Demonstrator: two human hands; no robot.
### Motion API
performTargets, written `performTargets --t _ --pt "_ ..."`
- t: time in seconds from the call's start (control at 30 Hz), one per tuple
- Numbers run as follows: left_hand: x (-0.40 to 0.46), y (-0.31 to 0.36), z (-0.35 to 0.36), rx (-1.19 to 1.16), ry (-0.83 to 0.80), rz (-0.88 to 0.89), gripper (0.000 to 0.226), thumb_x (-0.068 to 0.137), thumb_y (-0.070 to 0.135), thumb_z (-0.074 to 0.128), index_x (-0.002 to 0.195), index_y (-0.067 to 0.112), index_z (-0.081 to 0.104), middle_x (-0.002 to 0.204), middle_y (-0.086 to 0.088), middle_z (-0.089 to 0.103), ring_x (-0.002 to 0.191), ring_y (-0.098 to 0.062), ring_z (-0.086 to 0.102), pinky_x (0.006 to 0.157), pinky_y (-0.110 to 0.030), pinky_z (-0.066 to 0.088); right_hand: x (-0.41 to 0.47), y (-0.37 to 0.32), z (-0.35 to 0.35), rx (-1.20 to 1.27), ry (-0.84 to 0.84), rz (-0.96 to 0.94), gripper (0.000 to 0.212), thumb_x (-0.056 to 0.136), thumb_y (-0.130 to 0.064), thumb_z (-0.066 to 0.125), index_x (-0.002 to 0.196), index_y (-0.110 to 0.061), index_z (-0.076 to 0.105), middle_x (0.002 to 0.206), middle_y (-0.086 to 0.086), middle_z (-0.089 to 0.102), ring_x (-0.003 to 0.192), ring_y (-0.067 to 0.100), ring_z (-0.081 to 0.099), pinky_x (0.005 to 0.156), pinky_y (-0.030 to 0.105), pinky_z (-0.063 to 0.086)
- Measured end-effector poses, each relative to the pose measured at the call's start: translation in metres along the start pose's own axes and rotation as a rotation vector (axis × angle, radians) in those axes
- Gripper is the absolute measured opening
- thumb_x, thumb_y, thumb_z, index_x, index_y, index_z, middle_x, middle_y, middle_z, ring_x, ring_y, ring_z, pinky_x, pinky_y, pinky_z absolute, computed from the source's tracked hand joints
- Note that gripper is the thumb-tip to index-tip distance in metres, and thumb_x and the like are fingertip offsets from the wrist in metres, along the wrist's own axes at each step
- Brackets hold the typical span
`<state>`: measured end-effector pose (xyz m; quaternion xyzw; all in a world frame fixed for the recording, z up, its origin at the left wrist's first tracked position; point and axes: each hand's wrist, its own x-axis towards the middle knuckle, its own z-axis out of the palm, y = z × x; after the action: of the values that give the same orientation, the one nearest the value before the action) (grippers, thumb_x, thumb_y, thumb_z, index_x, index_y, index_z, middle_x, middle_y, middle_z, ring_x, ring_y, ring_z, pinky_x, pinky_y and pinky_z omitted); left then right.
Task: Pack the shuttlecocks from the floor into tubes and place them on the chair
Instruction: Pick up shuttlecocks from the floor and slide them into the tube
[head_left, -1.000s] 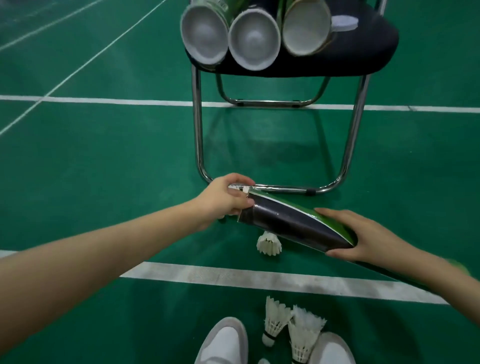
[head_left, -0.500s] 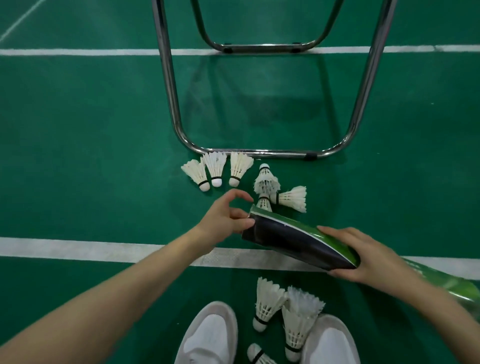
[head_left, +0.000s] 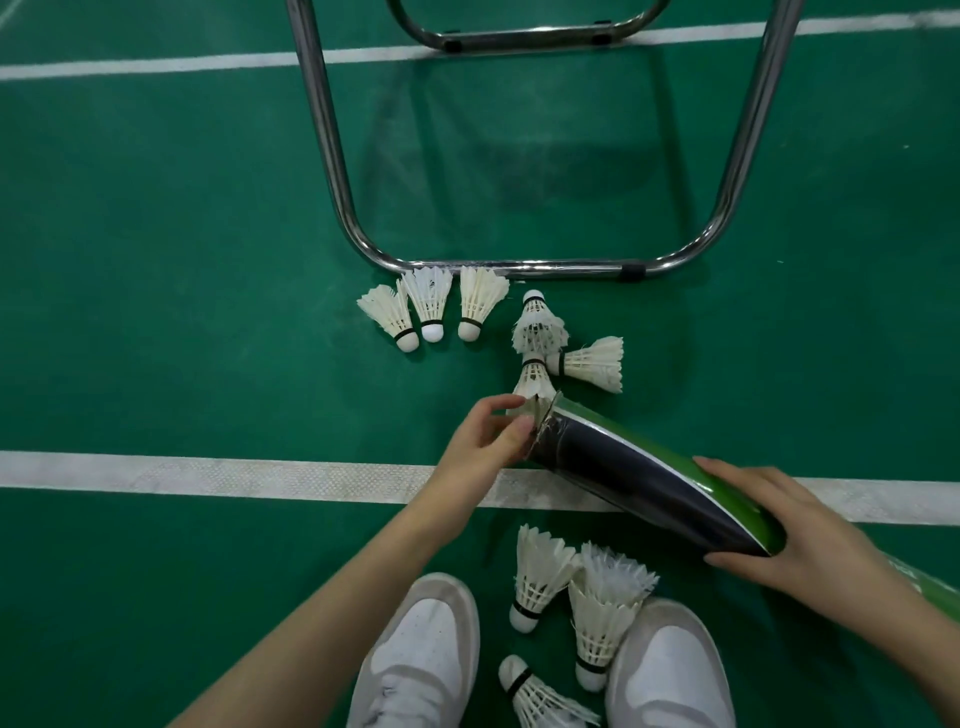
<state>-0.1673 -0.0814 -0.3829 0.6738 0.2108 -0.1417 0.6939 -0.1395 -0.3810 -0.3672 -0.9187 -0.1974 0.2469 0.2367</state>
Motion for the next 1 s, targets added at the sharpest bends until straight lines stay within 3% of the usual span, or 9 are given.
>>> performTargets --t 0.17,0.27,0.33,0.5,0.63,0.7,0.8,1.0 --pt "0.007 -0.003 0.011 -0.078 0.036 -0.042 0.041 0.096 0.031 0.052 0.135 0.033 0.044 0.138 0.004 0.051 0.123 -0.011 0.051 0.108 -0.034 0.039 -0.002 -0.004 0.01 -0.009 0.037 0.017 0.091 0.061 -0.047 0.078 0.125 -0.07 0.018 0.11 -0.038 0.037 0.097 -0.002 0.046 0.07 0.016 0.04" --pt "0.014 0.0 0.012 -0.149 0.051 -0.093 0.047 0.093 0.032 0.058 0.138 0.028 0.045 0.14 0.006 0.05 0.129 -0.011 0.046 0.114 -0.041 0.031 -0.002 -0.005 0.014 -0.022 0.034 0.035 0.089 0.062 -0.048 0.078 0.123 -0.072 0.018 0.109 -0.041 0.035 0.098 -0.003 0.044 0.066 0.014 0.038" --pt "0.017 0.001 0.01 -0.224 0.094 -0.119 0.048 0.091 0.031 0.061 0.136 0.023 0.049 0.136 0.004 0.055 0.127 -0.013 0.049 0.113 -0.043 0.032 -0.003 -0.006 0.018 -0.04 0.035 0.044 0.087 0.063 -0.049 0.077 0.123 -0.07 0.019 0.11 -0.037 0.036 0.099 0.0 0.046 0.065 0.015 0.038" --pt "0.01 0.008 0.0 -0.462 0.3 -0.115 0.031 0.095 0.013 0.055 0.125 0.005 0.058 0.123 -0.006 0.063 0.112 -0.012 0.06 0.103 -0.03 0.044 -0.004 -0.01 0.021 -0.067 0.029 0.06 0.085 0.064 -0.051 0.075 0.125 -0.066 0.018 0.114 -0.028 0.04 0.101 0.003 0.046 0.066 0.019 0.038" --pt "0.0 0.006 -0.022 -0.395 0.505 -0.03 0.014 0.09 0.004 0.061 0.102 0.008 0.066 0.099 -0.004 0.07 0.094 -0.014 0.065 0.083 -0.018 0.053 -0.001 -0.012 0.022 -0.058 0.039 0.054 0.086 0.063 -0.049 0.076 0.127 -0.064 0.02 0.114 -0.028 0.04 0.1 0.001 0.045 0.069 0.02 0.039" --pt "-0.005 0.006 -0.033 -0.334 0.55 0.023 0.012 0.088 0.001 0.062 0.096 0.01 0.067 0.092 -0.002 0.07 0.085 -0.012 0.066 0.079 -0.017 0.054 0.003 -0.014 0.022 -0.064 0.035 0.037 0.086 0.064 -0.049 0.076 0.128 -0.062 0.019 0.113 -0.026 0.04 0.1 0.002 0.045 0.07 0.021 0.039" --pt "-0.013 0.003 -0.043 -0.226 0.554 0.088 0.015 0.089 -0.001 0.061 0.088 0.014 0.064 0.084 -0.002 0.07 0.076 -0.012 0.066 0.073 -0.018 0.054 0.012 -0.019 0.022 -0.099 0.006 0.021 0.086 0.066 -0.049 0.074 0.127 -0.061 0.015 0.114 -0.024 0.04 0.1 0.003 0.045 0.072 0.022 0.039" --pt "-0.027 -0.006 -0.05 -0.006 0.463 0.144 0.021 0.091 0.001 0.056 0.095 0.021 0.059 0.089 -0.004 0.068 0.077 -0.009 0.064 0.077 -0.024 0.051 0.026 -0.025 0.025 -0.121 -0.023 -0.017 0.086 0.067 -0.051 0.073 0.127 -0.062 0.011 0.127 -0.014 0.046 0.106 0.011 0.05 0.08 0.026 0.044"
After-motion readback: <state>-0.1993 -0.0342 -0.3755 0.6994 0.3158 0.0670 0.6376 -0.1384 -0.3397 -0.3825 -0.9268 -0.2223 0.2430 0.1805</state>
